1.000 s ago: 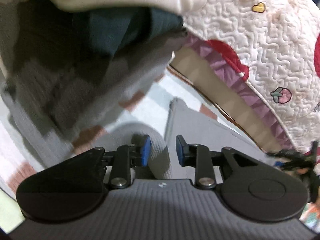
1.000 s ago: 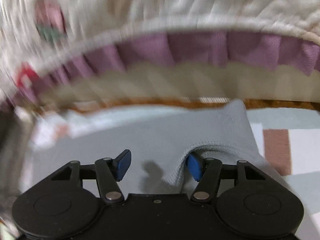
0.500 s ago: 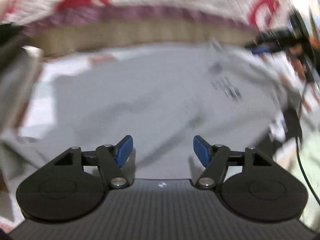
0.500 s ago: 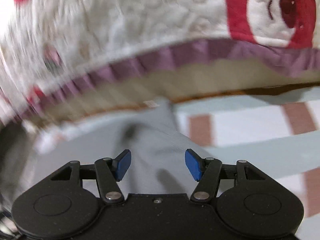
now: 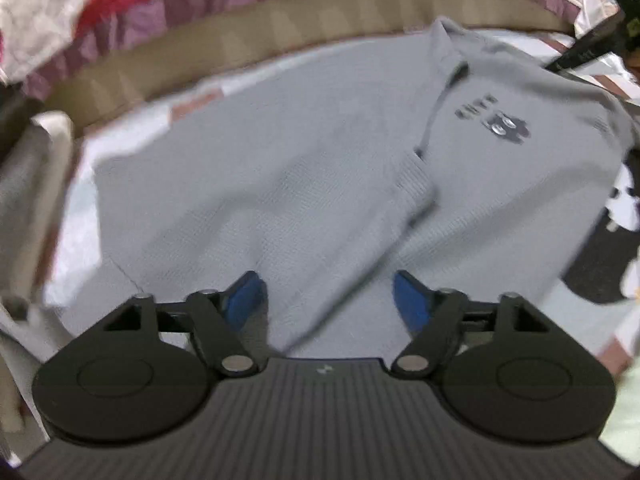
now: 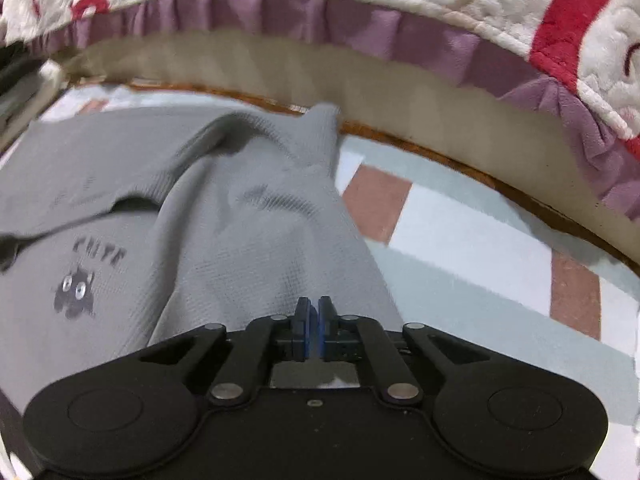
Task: Fold clothes
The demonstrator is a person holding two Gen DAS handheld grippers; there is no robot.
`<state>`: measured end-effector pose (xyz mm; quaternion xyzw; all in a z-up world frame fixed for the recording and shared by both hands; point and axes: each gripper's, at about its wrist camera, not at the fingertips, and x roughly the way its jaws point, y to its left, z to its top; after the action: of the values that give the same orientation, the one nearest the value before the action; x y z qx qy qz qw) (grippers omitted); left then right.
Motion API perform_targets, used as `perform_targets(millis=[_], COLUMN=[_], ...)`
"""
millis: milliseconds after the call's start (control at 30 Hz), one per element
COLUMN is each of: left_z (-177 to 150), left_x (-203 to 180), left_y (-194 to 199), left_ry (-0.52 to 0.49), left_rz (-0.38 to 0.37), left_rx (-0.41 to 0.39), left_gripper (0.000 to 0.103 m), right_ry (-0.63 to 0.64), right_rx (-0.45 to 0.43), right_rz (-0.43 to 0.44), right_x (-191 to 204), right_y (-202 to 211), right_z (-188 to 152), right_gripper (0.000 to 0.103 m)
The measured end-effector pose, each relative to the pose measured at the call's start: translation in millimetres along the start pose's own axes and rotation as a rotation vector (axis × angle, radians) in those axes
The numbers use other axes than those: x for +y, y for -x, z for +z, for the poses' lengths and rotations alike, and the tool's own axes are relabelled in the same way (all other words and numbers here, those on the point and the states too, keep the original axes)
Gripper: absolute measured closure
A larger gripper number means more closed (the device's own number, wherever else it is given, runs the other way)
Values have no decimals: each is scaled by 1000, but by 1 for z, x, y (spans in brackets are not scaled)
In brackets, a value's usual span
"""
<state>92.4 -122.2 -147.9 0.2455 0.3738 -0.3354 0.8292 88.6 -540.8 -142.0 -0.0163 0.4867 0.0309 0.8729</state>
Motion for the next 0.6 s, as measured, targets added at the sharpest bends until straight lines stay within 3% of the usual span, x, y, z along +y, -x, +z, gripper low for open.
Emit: perform_targets(millis=[100,133,200,233,267,300,333,367,467,567,600], left_z=[2,0,-1,-1,0,3,6,9,9,19,28], left_x=[-5,-4,1,4,7,10,13,15,12,18,27], left_y=[-4,-4,-2,-2,-2,-3,-5,-6,-7,-6,-5], left_ry=[-101,-121,-117,-110,-99,-75,-51,-32,-54,-37,-1], left_rz=[144,132,71,38,5,-33,-71,-100,-68,21,56], left_rx=[-57,-67,-73,-70,-66,-57,-47,-40,-51,-83,-96], left_gripper=[24,26,42,47,60,80,88,90,97,98,98], right_ry=[32,38,41,33,22,-2,-30,-57,-158,-308,-328], right_rx=[13,18,28,38,51,66,75,68,33,-52,-73], right_rz=[-40,-44,-47,-48,-53,-58,-59,-55,-39,37,29], right_x=[-2,-5,-10,-14,-17,-22,-24,-29,-44,-56,-53], right_y=[10,12,15,14,10,7,6,5,1,0,0], right_z=[-2,-3,-4,-4,-5,-5,-7,-9,-14,-23,-25], right_gripper=[91,87,60,56,55,55,53,45,30,9,9])
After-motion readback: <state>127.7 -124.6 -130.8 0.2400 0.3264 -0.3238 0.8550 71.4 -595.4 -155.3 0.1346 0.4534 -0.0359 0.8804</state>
